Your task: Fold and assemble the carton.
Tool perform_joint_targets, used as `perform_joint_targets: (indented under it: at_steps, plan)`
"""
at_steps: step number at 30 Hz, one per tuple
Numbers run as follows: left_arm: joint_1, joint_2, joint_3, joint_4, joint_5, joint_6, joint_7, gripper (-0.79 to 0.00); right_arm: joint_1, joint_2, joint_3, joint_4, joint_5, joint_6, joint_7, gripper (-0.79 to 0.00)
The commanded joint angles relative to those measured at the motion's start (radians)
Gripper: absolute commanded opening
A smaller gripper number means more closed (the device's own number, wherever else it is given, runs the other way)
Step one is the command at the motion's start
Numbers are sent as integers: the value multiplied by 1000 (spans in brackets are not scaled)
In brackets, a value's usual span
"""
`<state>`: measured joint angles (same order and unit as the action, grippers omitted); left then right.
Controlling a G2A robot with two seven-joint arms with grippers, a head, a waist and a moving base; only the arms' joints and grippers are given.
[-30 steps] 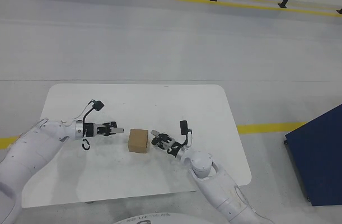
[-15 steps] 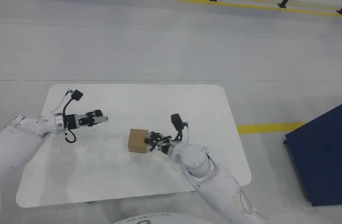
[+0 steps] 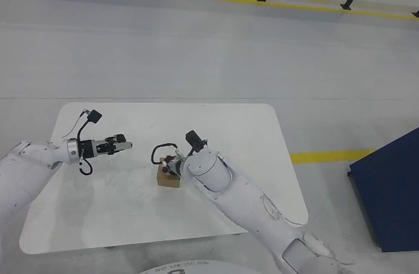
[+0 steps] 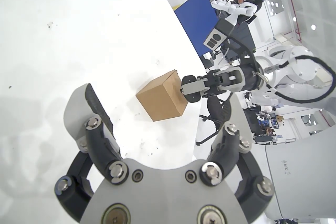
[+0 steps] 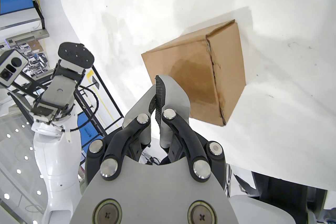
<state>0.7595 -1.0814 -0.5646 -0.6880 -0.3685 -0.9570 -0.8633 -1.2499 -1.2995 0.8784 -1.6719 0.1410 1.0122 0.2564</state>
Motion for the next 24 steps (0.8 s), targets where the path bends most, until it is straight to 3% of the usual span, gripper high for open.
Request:
perform_joint_targets:
  at_steps: [1, 7, 17, 24]
  plan:
    - [0, 0, 0, 0, 0, 0, 0, 0, 24, -12, -16, 47, 32, 0, -27, -785]
    - [0, 0, 0, 0, 0, 0, 0, 0, 80, -39, -66, 129, 88, 0, -101, -785]
    - [0, 0, 0, 0, 0, 0, 0, 0, -8, -13, -14, -40, 94, 0, -126, -785]
    - [0, 0, 0, 0, 0, 0, 0, 0, 52, -22, -47, 76, 124, 0, -124, -785]
